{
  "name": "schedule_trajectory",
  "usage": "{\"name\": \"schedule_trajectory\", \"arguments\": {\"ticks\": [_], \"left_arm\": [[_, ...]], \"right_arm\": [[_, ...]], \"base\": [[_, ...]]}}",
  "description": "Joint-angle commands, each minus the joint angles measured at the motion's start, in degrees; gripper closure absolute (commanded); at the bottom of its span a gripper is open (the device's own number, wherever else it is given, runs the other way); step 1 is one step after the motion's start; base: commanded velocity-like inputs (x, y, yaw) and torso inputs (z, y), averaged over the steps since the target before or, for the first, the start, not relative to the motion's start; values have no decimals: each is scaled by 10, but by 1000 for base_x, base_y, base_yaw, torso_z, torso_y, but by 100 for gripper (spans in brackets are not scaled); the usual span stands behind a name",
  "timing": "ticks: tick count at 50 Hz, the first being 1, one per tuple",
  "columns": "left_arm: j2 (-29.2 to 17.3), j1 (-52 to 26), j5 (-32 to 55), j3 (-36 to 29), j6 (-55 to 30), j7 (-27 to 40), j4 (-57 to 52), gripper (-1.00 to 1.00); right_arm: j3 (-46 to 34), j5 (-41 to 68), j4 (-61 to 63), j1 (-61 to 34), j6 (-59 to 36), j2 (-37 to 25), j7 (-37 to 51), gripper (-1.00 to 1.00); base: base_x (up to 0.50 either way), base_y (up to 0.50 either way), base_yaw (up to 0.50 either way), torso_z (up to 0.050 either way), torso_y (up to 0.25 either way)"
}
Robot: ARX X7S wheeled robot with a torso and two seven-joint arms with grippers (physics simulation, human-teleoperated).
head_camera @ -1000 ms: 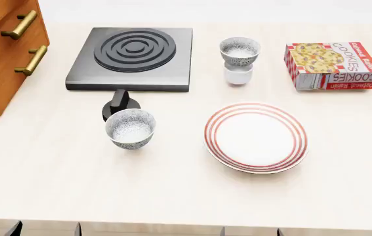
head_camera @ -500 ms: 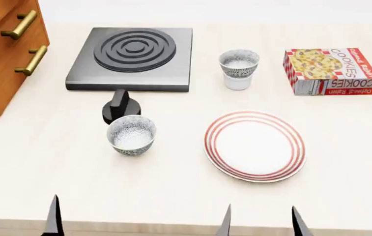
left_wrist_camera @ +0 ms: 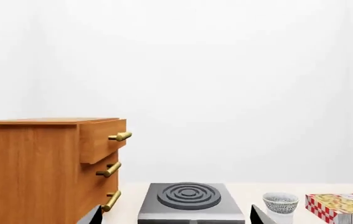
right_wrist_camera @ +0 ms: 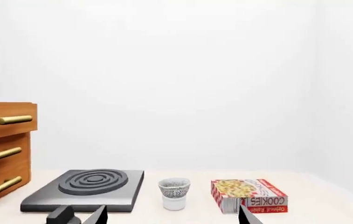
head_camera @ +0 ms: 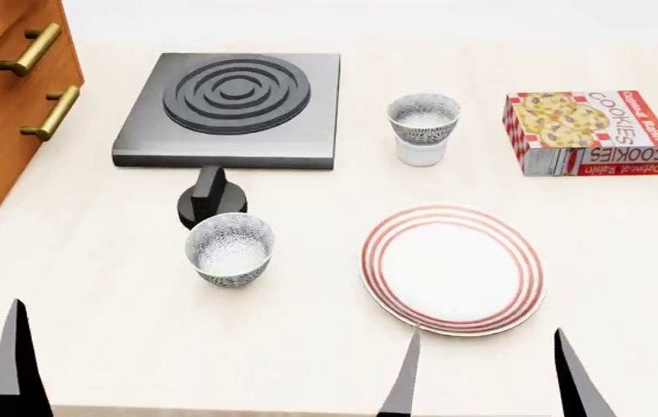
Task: Pick the akita bowl on the ramekin and place it on the plate.
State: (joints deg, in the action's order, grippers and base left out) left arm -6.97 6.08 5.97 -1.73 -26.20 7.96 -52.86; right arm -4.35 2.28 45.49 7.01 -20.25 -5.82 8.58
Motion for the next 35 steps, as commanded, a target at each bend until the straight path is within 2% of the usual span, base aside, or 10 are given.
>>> {"name": "schedule_trajectory", "arguments": {"ticks": [1,35], "left_arm": [[-9,1,11,0,-16,12,-42,-100],[-28,3,37,-12,-21,40,-50,-100]], "right_arm": [[-5,14,46,3,-24,-9,9,-100],[-21,28,47,1,-27,-31,31,-100]], "base": [[500,0,0,0,0],[500,0,0,0,0]]}}
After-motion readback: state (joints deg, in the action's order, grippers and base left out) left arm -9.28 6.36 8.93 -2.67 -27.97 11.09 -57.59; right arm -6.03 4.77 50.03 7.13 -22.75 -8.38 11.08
